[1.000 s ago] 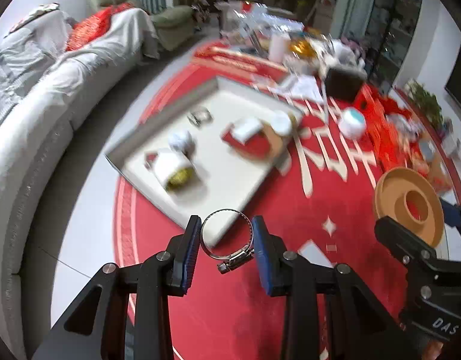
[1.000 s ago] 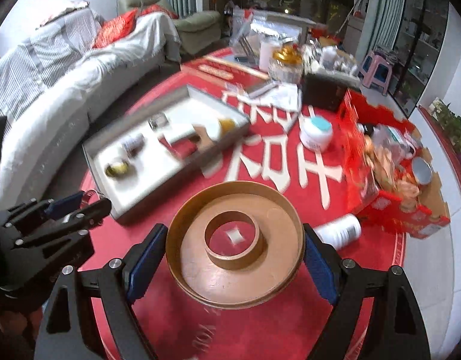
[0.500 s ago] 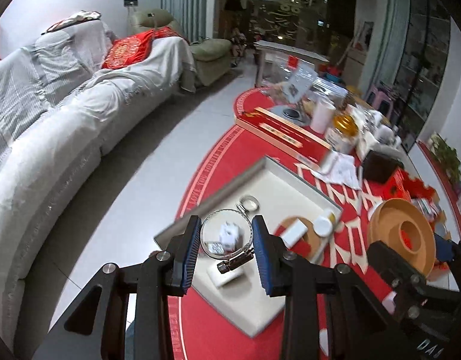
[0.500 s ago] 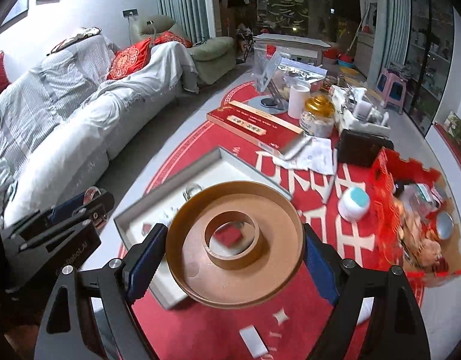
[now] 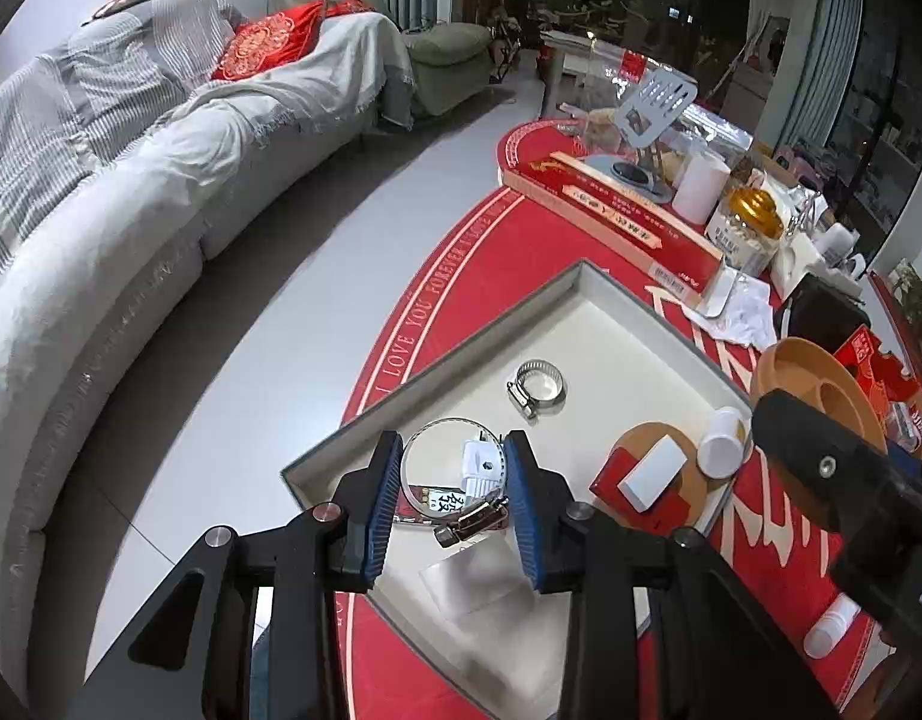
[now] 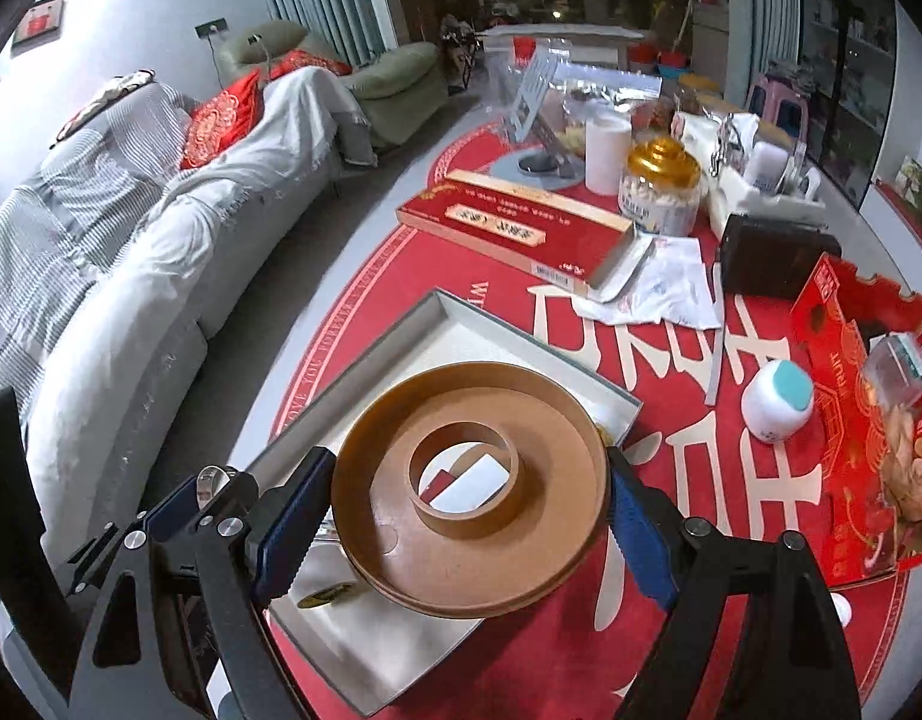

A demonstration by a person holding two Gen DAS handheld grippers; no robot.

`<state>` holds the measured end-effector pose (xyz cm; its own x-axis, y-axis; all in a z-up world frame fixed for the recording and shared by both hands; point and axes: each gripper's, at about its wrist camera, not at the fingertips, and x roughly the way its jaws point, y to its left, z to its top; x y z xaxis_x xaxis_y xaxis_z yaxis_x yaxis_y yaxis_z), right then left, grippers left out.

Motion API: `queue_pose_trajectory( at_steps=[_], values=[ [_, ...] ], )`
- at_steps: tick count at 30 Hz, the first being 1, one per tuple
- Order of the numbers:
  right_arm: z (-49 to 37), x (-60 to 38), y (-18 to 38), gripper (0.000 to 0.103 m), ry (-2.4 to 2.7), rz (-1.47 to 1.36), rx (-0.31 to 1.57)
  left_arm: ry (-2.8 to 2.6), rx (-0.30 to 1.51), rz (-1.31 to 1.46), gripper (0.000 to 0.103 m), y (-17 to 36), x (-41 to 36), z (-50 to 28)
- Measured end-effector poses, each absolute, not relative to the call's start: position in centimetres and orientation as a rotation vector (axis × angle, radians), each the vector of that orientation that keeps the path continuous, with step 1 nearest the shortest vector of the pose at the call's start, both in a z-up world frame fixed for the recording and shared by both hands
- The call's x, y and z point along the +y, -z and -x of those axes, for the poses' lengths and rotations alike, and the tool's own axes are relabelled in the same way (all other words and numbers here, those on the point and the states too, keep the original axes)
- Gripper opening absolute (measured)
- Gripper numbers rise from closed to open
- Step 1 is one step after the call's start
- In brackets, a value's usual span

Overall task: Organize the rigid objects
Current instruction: 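Lift the hose clamp with the left tool while the right tool grasps the tan ring, then lower the hose clamp and tan ring into the tray and open both tools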

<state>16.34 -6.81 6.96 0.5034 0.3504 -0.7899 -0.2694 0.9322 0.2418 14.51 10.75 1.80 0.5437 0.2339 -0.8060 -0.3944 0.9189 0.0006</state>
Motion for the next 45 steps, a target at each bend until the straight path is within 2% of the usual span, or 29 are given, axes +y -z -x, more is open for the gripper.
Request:
queue_pose_trajectory(
  at_steps=[45],
  values=[
    [-20.7, -4.1, -2.5, 0.087, -0.375, 0.04, 1.036, -0.387, 0.979, 0.165, 0.037, 1.4, 11.6, -18.3]
  ],
)
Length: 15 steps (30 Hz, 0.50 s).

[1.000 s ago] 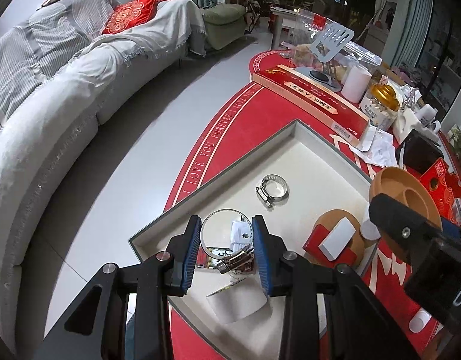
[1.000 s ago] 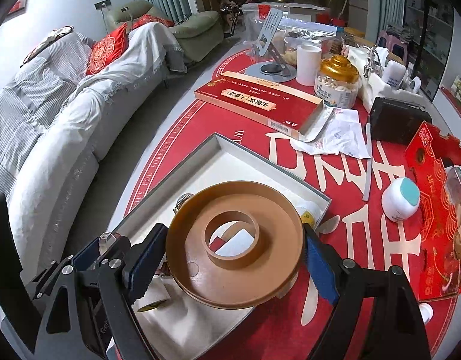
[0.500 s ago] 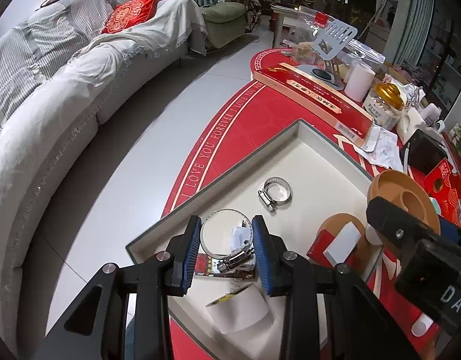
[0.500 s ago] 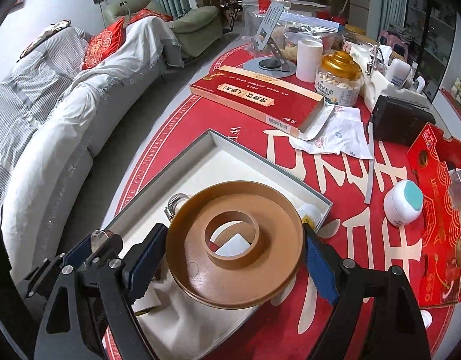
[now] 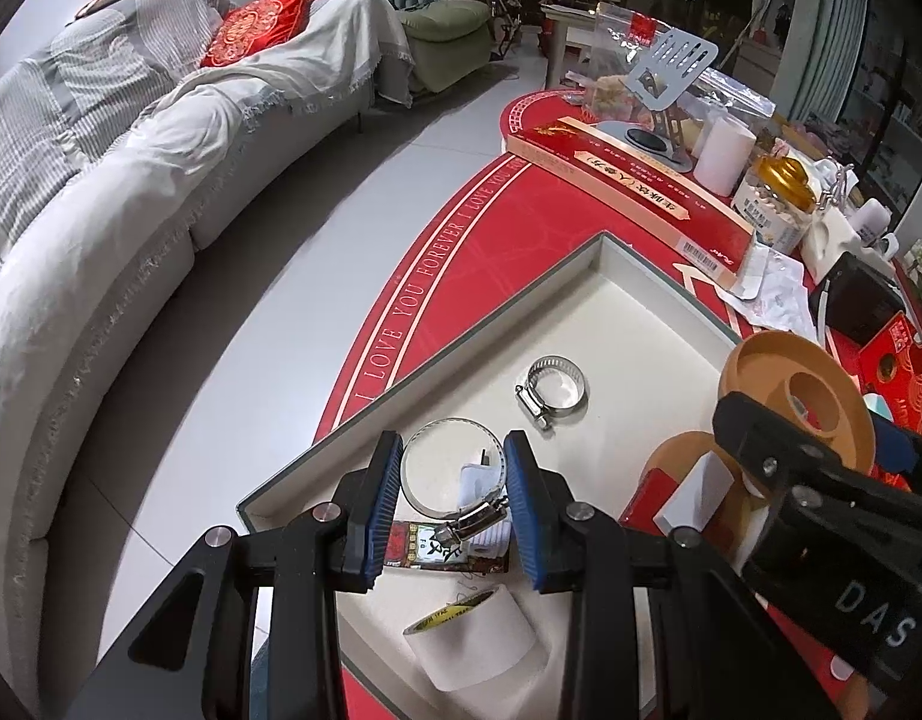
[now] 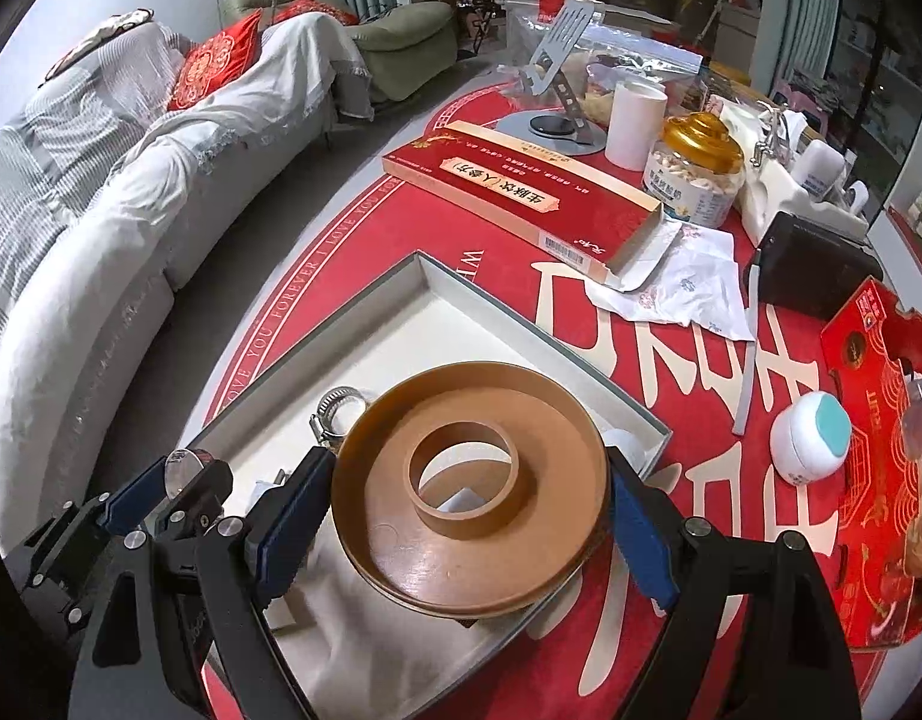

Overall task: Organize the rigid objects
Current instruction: 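Lower the hose clamp and tan ring into the tray and open both tools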

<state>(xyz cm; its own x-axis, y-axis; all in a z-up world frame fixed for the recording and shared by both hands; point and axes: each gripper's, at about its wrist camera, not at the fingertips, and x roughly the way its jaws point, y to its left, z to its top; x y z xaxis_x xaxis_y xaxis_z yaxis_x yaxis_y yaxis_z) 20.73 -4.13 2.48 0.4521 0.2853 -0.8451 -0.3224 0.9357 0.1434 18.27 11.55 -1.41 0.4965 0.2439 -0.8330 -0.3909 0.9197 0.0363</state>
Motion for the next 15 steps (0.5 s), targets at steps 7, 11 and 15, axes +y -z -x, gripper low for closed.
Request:
queue_pose_trajectory(
  at_steps=[7, 11, 15],
  values=[
    [-21.5, -3.3, -1.5, 0.087, -0.387, 0.062, 1.056, -0.384, 1.007, 0.155, 0.037, 2.5, 11.4, -19.0],
    [-21.8, -2.9, -0.9, 0.087, -0.409, 0.062, 1.074, -0.377, 1.027, 0.155, 0.038, 3.3, 11.2, -19.3],
    [-21.8, -3.0, -0.5, 0.088, -0.436, 0.049, 1.107, -0.39, 1.04, 0.17, 0.085, 3.5, 11.3, -19.1]
  ],
)
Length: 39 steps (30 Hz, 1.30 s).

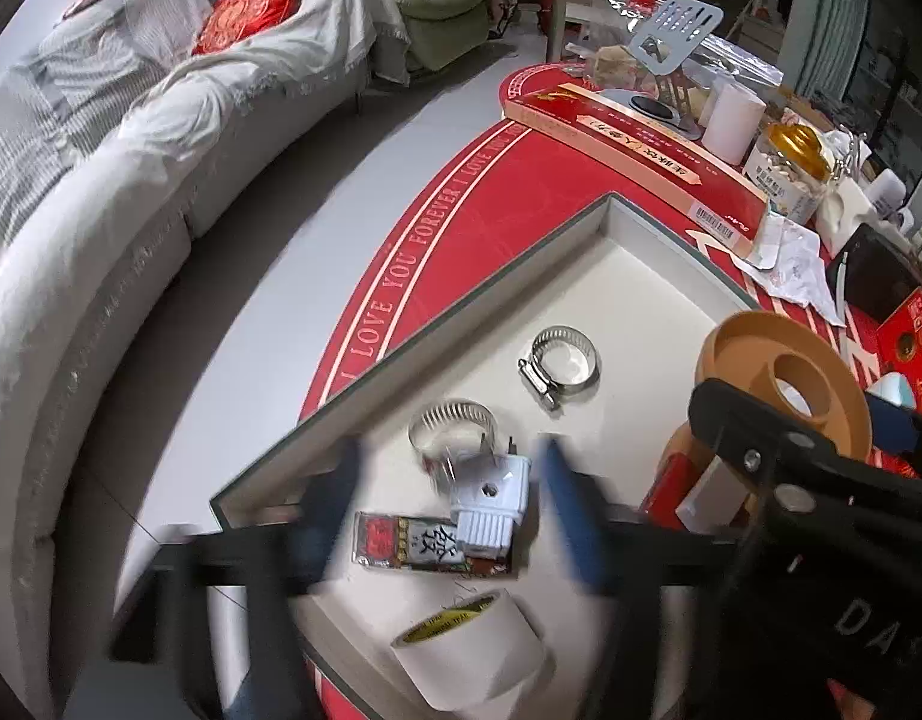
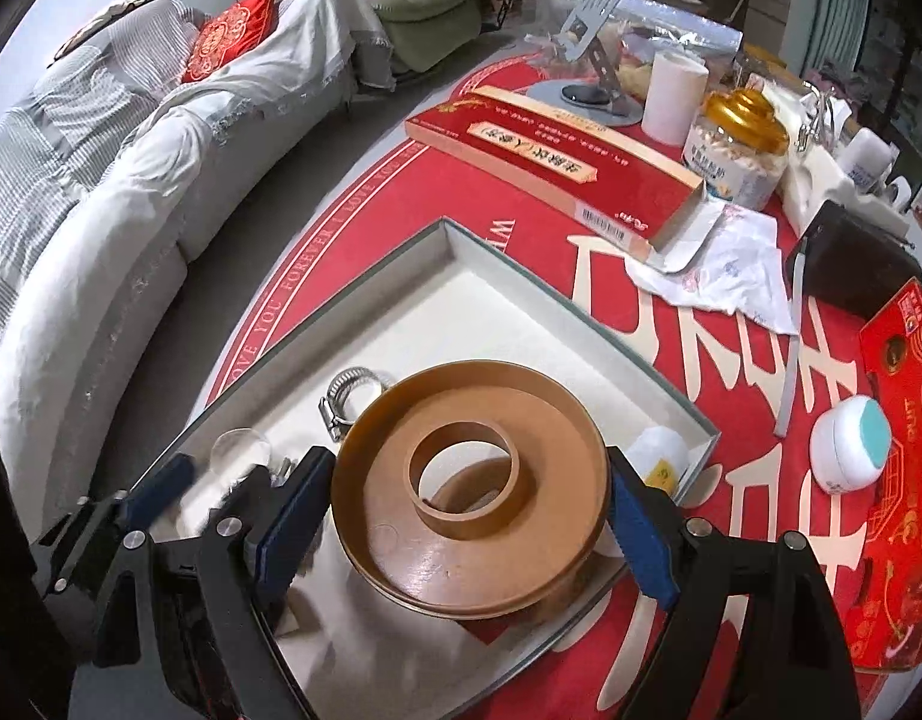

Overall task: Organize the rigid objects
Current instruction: 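Lower the hose clamp and tan ring into the tray and open both tools, then move the left tool to the white card while the right tool approaches the white pill bottle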

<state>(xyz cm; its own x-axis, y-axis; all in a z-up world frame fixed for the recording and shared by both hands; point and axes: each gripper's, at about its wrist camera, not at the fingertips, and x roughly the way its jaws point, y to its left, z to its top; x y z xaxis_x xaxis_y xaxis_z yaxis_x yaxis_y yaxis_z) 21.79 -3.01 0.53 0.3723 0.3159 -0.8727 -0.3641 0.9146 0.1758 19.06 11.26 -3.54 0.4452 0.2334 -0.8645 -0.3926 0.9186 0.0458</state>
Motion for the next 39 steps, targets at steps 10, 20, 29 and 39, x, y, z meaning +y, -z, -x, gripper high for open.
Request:
queue_pose_trajectory(
  at_steps=[10, 20, 29, 39],
  values=[
    [-18.0, -8.6, -3.2, 0.103, -0.414, -0.026, 1.067, -0.314, 0.998, 0.205, 0.103, 0.7, 10.2, -15.2],
    [-7.1, -21.4, -1.5, 0.103, -0.252, -0.035, 1.078, -0.039, 1.06, 0.042, 0.103, 2.0, -0.1, -7.7],
    [0.0, -29.5, 2.7, 0.103, -0.104, -0.168, 1.185, 0.216, 1.022, -0.334, 0.103, 6.9, -9.9, -5.8],
    [-2.6, -30.0, 3.6, 0.103, -0.18, 0.002, 1.137, 0.346, 0.992, -0.519, 0.103, 9.7, -11.1, -6.9]
  ],
)
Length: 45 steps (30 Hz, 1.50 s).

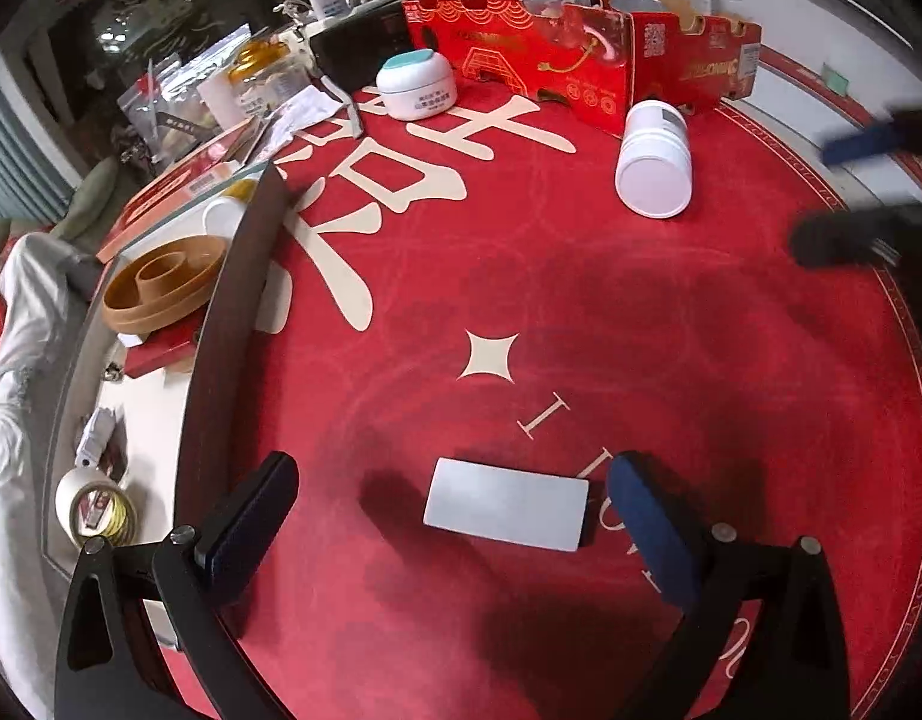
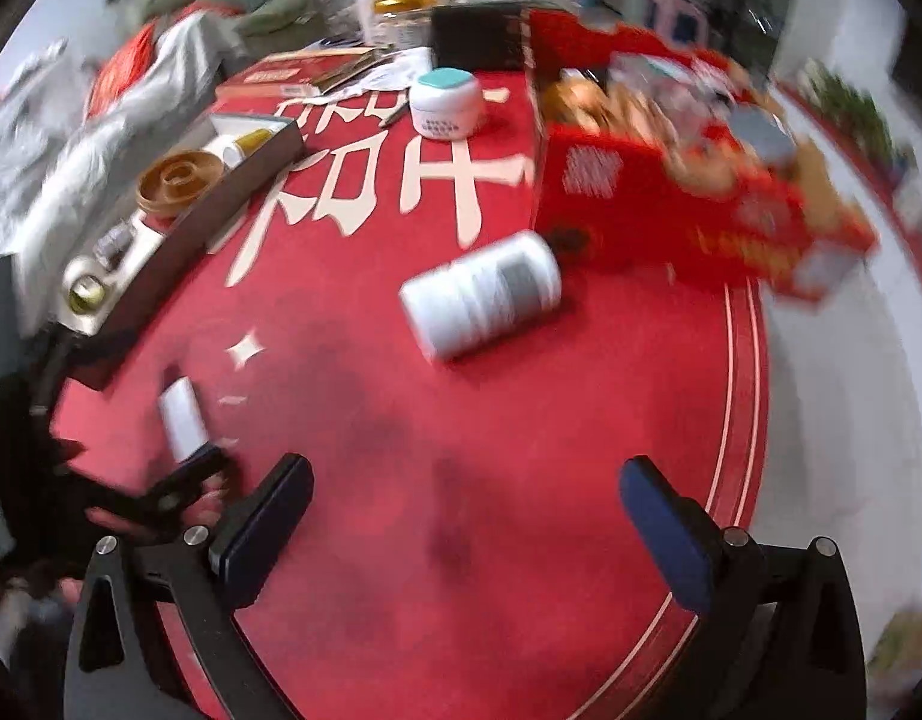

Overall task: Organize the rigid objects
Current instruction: 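Move the left tool to the white card while the right tool approaches the white pill bottle, then grasp the white card with the left tool while the right tool grasps the pill bottle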

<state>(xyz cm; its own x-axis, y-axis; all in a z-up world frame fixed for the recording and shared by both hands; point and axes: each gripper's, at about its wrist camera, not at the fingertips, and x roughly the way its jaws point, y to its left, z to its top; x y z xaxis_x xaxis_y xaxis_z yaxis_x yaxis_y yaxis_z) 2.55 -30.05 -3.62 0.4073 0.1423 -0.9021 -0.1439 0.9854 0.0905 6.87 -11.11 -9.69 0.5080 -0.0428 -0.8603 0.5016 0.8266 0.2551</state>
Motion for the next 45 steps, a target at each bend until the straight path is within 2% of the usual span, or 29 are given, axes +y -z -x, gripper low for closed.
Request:
queue_pose_trajectory(
  at_steps=[7, 11, 13, 15, 19, 20, 21, 22, 32, 45],
  values=[
    [-7.6, -27.6, 6.2, 0.103, -0.271, 0.272, 1.066, 0.376, 0.997, -0.423, 0.103, 9.9, -10.2, -7.1],
    [-9.5, -27.3, 7.8, 0.103, -0.311, 0.275, 1.074, 0.397, 1.038, -0.331, 0.103, 10.2, -9.3, -7.6],
    [-10.0, -27.5, 7.9, 0.082, -0.311, 0.221, 1.085, 0.398, 1.046, -0.316, 0.103, 10.3, -9.1, -7.7],
    [-10.2, -27.8, 7.8, 0.078, -0.284, 0.158, 1.111, 0.39, 1.036, -0.328, 0.101, 10.2, -9.3, -7.4],
    [-8.7, -28.3, 7.5, 0.078, -0.275, 0.045, 1.154, 0.437, 1.043, -0.323, 0.082, 9.7, -9.7, -6.6],
    [-8.3, -28.4, 7.3, 0.078, -0.277, 0.016, 1.162, 0.45, 1.041, -0.331, 0.073, 9.6, -9.8, -6.3],
    [-7.6, -28.6, 6.9, 0.078, -0.273, -0.018, 1.166, 0.465, 1.04, -0.337, 0.058, 9.5, -10.0, -6.0],
    [-7.0, -28.7, 6.5, 0.078, -0.27, -0.043, 1.165, 0.472, 1.042, -0.345, 0.055, 9.3, -10.2, -5.6],
    [-1.8, -27.6, 2.2, 0.079, -0.276, -0.124, 1.122, 0.339, 1.132, -0.131, 0.055, 8.3, -6.7, -3.1],
    [0.7, -22.4, -1.3, 0.079, -0.342, -0.099, 1.08, 0.077, 1.005, 0.114, 0.055, 0.7, -0.4, -1.7]
  ],
)
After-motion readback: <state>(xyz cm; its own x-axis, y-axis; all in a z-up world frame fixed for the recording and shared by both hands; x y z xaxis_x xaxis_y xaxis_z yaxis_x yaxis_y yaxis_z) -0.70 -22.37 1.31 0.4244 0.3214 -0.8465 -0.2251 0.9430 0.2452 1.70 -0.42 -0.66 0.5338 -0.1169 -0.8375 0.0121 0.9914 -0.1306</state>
